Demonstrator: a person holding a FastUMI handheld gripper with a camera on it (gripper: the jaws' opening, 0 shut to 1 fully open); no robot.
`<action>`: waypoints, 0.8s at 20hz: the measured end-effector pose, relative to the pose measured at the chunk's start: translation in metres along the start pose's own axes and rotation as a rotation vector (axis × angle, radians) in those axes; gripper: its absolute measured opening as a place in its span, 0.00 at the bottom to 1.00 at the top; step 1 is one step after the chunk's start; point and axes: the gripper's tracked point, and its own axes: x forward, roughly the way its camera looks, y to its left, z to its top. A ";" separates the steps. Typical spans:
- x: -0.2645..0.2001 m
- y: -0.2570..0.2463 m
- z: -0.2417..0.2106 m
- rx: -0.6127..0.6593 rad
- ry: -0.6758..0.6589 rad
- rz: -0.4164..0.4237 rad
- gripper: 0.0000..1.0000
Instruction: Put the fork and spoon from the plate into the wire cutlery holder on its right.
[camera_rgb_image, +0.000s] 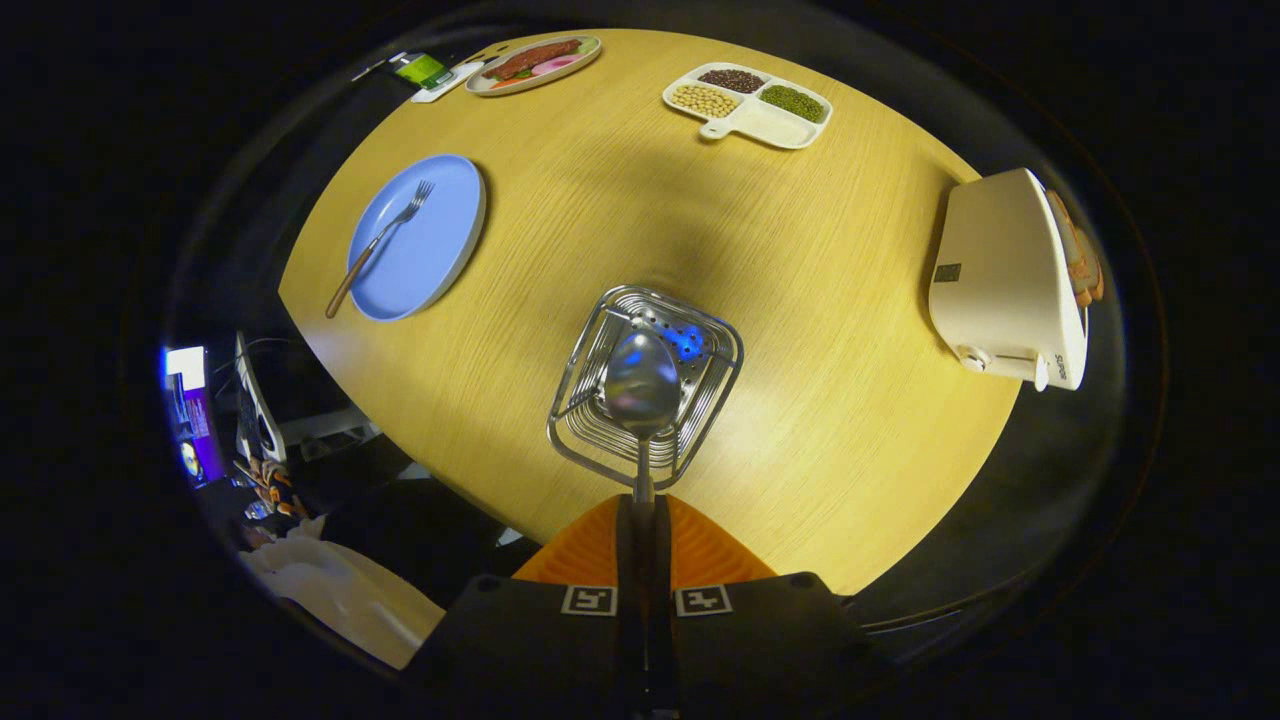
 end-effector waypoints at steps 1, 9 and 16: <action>0.002 -0.001 0.004 -0.005 0.001 -0.004 0.08; 0.003 -0.005 0.028 0.018 -0.035 -0.014 0.15; -0.038 0.019 0.044 0.131 -0.241 0.072 0.97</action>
